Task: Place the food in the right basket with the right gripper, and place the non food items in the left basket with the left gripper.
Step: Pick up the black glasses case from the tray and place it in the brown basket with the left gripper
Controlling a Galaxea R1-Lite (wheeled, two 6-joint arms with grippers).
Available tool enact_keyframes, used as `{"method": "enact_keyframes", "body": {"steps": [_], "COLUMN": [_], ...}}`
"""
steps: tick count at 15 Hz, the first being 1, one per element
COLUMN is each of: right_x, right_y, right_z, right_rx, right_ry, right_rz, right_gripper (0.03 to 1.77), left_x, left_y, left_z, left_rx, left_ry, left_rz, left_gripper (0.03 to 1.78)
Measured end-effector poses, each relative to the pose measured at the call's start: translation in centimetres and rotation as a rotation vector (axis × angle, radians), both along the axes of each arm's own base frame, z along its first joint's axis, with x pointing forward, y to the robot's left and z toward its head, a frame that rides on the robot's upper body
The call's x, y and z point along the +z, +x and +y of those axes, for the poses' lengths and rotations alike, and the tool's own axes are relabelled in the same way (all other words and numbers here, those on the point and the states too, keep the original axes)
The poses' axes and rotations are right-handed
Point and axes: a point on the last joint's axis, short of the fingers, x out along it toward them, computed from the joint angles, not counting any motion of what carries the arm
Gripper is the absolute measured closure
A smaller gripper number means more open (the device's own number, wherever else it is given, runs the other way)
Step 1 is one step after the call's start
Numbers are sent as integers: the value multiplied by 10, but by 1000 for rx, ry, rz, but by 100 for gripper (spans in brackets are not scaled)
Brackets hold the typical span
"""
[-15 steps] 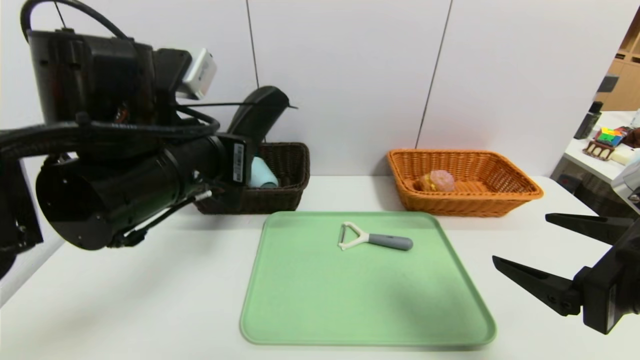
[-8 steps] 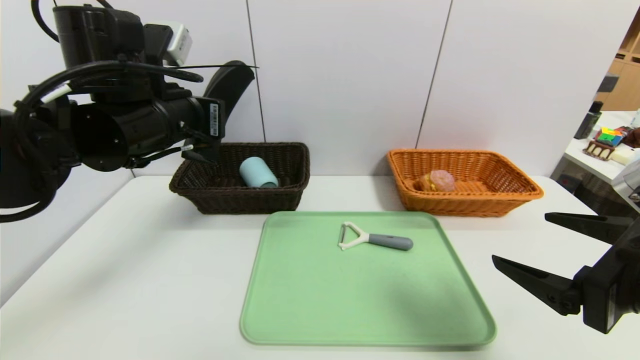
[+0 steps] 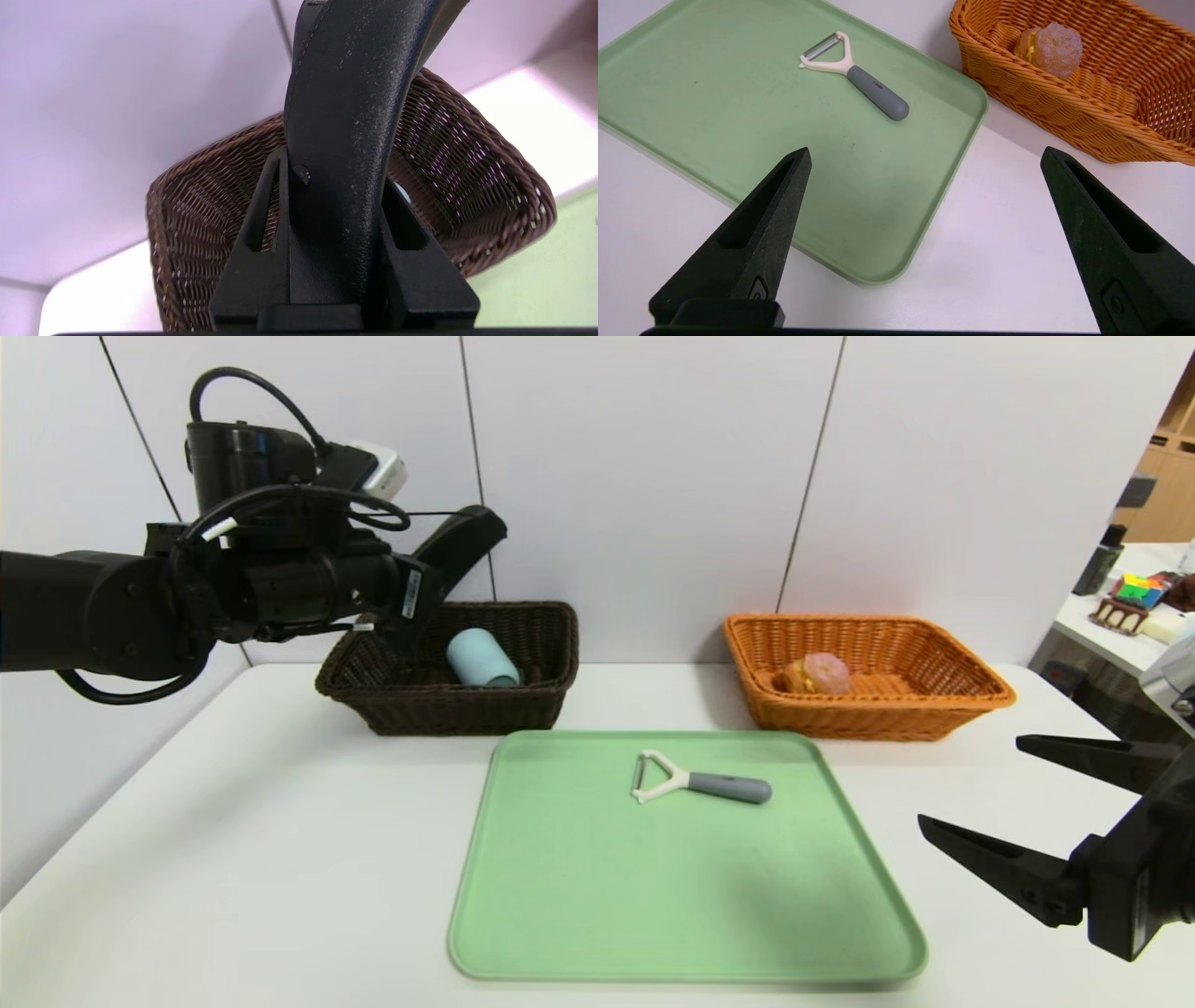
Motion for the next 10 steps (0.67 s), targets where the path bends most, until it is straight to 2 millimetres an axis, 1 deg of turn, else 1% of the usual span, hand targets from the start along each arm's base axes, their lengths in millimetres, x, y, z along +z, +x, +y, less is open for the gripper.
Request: {"method": "enact_keyframes", "body": {"steps": [3,5,10], "right_x": [0,0,0], "right_y": [0,0,-1], "right_z": [0,0,0], "right_rx": [-2,-2,-3], "right_ry": [0,-1,-1], "right_rz": [0,1,0], "right_gripper": [11,11,11], "left_x": [-8,-14,-21], "left_y": [8,10,17], "left_z": [12,17,22], "left_rx": [-142,-208,-287], "left_ry": [110,149,217], "left_rz": [-18,-10,-26], "left_gripper": [133,133,136]}}
